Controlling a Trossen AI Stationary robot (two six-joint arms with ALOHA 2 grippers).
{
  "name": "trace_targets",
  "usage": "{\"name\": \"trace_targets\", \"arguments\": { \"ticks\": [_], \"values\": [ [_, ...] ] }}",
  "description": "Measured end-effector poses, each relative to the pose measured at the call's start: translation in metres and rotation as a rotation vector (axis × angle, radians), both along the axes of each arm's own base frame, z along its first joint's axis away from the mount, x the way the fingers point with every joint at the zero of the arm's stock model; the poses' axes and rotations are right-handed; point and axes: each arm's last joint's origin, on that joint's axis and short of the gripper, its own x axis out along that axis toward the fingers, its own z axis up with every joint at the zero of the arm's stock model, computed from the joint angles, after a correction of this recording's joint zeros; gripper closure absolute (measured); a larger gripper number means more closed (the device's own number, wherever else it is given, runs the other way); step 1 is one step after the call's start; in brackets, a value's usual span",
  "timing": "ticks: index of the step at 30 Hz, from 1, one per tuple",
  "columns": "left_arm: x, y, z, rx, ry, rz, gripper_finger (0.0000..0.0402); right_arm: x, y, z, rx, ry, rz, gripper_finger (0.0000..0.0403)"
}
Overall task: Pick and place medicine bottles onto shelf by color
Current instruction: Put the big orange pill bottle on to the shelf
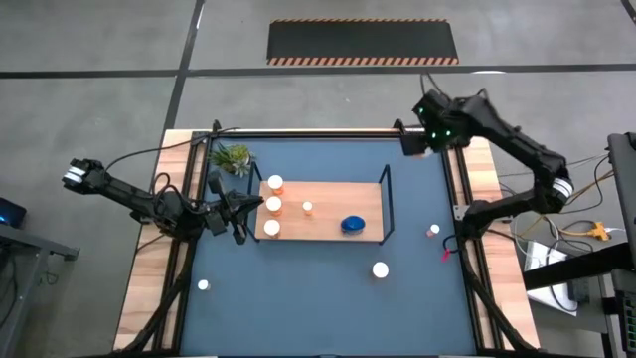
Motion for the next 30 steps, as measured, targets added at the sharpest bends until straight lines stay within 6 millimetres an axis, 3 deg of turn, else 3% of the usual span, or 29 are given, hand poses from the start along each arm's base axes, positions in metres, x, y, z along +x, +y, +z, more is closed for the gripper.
{"name": "trace_targets", "arguments": {
  "ticks": [7,16,23,30],
  "values": [
    [0.000,0.000,0.000,-0.001,-0.001,-0.001,0.0387,0.024,0.021,0.058,-0.177,-0.187,0.100,0.0197],
    [0.000,0.000,0.000,-0.002,-0.001,-0.001,0.0387,0.084,0.053,0.090,-0.269,-0.337,0.330,0.0197],
    [0.000,0.000,0.000,-0.002,-0.001,-0.001,0.0387,0.142,0.062,0.087,-0.263,-0.319,0.495,0.0197],
    [0.000,0.000,0.000,-0.003,-0.001,-0.001,0.0387,0.194,0.053,0.048,-0.166,-0.177,0.614,0.0197]
  ]
}}
